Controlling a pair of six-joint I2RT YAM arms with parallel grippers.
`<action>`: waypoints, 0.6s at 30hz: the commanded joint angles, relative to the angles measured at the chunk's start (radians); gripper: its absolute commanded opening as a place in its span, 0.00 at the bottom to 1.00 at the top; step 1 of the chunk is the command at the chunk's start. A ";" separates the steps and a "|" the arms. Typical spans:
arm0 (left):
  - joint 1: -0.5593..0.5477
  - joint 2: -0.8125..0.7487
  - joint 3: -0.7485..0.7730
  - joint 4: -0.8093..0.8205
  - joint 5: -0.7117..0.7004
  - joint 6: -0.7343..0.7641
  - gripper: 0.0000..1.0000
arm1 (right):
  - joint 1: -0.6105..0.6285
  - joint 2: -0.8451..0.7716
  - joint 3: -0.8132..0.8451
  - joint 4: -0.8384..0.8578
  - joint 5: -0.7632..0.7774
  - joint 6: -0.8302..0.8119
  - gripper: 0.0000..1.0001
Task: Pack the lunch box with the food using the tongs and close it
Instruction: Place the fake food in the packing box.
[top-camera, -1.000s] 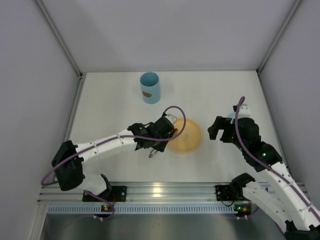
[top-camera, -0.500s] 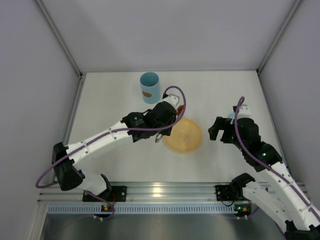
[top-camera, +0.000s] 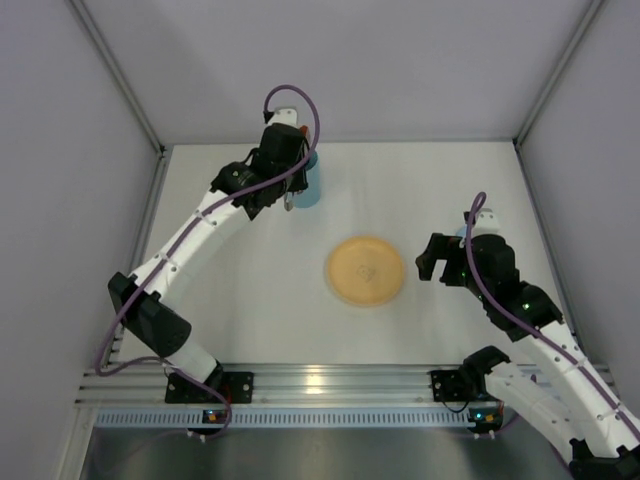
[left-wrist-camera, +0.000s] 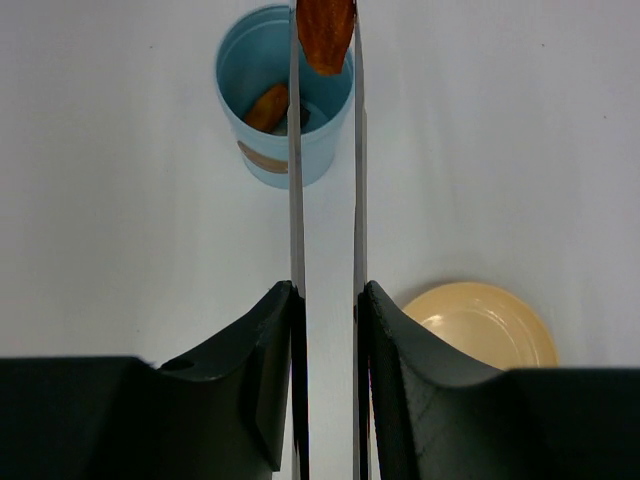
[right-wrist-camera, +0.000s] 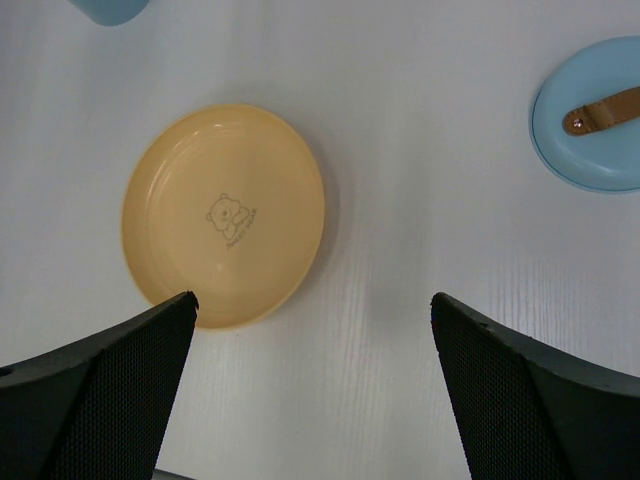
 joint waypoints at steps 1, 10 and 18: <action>0.042 0.049 0.084 0.025 0.015 0.016 0.33 | 0.017 0.004 0.055 -0.017 0.015 -0.018 0.99; 0.106 0.118 0.073 0.050 0.050 0.007 0.33 | 0.018 -0.005 0.060 -0.027 0.017 -0.021 0.99; 0.110 0.115 0.053 0.051 0.061 0.007 0.36 | 0.017 -0.006 0.054 -0.026 0.018 -0.018 0.99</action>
